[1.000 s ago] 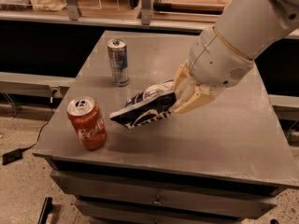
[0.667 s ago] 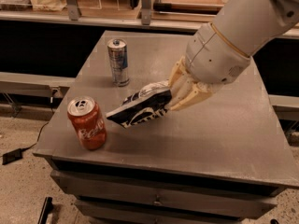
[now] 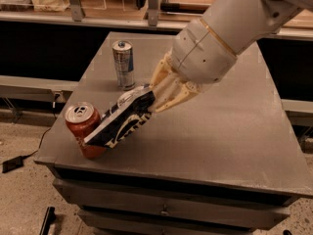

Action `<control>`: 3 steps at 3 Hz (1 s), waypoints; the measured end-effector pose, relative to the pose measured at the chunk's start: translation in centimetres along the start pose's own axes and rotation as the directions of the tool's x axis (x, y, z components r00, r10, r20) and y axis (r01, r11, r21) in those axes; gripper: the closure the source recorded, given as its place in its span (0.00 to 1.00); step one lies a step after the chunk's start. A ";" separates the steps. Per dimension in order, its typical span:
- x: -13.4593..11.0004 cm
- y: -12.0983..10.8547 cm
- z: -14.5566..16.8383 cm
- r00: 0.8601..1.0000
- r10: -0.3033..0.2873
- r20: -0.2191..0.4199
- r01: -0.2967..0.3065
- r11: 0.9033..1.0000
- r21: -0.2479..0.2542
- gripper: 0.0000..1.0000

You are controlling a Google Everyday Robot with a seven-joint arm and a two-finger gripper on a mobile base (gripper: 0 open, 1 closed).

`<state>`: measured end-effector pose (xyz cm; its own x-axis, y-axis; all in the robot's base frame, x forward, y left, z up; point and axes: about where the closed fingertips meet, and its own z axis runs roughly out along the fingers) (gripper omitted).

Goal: Move blue chip bag near coke can

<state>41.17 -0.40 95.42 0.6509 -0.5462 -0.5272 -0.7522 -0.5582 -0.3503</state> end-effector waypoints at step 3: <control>-1.1 -0.9 1.0 0.994 -0.093 0.065 0.093 0.996 0.002 0.49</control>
Offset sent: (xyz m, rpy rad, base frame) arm -0.0007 0.0126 -0.0008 0.0517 -0.0089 0.0861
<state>41.03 1.36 95.55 0.7100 -0.4506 -0.5412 -0.6886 -0.6051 -0.3996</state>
